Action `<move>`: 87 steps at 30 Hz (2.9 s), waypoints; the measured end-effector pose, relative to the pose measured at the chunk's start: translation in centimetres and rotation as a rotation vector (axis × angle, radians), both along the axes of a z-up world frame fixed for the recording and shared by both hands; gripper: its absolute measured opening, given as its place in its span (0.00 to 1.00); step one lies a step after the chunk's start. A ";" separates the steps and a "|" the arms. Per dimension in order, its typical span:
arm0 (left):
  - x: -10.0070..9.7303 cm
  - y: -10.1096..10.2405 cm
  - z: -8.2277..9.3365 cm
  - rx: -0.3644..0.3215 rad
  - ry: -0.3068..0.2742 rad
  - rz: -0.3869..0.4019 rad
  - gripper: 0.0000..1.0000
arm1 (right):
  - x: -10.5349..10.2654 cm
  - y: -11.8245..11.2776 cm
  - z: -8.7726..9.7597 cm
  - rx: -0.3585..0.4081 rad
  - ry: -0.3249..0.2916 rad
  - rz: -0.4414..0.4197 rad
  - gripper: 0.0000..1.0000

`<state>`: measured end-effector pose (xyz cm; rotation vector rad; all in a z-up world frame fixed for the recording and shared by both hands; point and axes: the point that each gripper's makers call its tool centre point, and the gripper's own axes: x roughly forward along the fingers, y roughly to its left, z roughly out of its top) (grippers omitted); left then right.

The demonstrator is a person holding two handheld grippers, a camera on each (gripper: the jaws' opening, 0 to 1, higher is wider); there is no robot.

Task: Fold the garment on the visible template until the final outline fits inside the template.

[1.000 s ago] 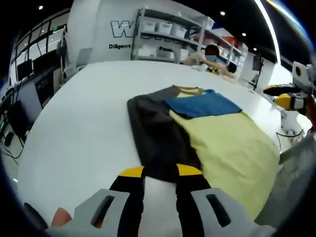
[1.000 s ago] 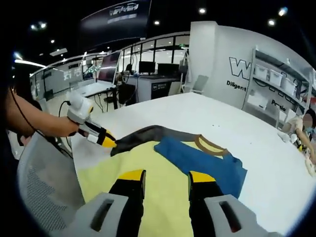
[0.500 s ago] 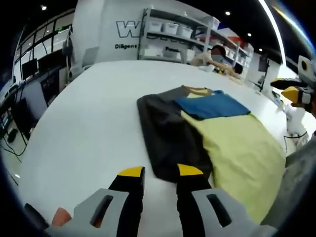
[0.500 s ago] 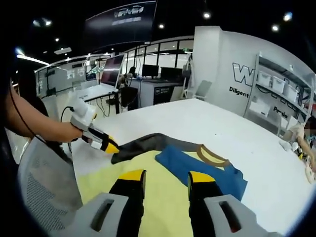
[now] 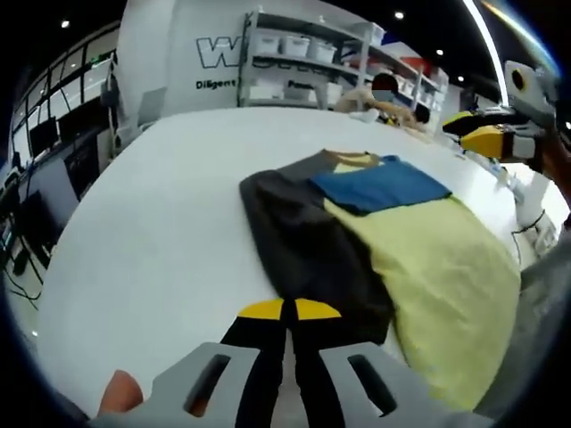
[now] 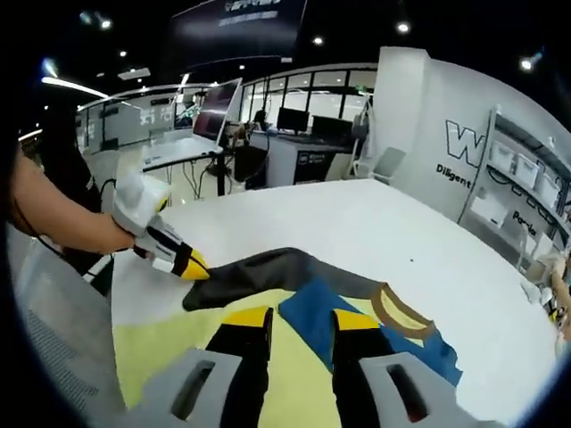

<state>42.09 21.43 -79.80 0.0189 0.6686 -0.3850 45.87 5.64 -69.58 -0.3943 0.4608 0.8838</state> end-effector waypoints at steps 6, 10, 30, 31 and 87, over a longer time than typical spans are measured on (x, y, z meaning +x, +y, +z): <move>0.1 0.7 0.0 -0.022 0.000 0.024 0.00 | 4.1 3.2 -2.9 -0.025 0.056 0.041 0.00; 0.4 1.1 0.2 -0.027 -0.003 0.034 0.00 | 6.1 4.7 -5.6 -0.052 0.107 0.056 0.00; 3.9 4.4 5.6 0.156 -0.128 -0.027 0.00 | 7.6 5.7 -10.5 -0.135 0.179 0.063 0.00; 4.3 4.7 6.3 0.173 -0.141 -0.030 0.00 | 7.5 5.7 -10.5 -0.132 0.177 0.062 0.00; 1.8 6.0 4.3 -0.007 0.017 0.184 0.14 | 7.7 6.0 -10.6 -0.117 0.188 0.047 0.00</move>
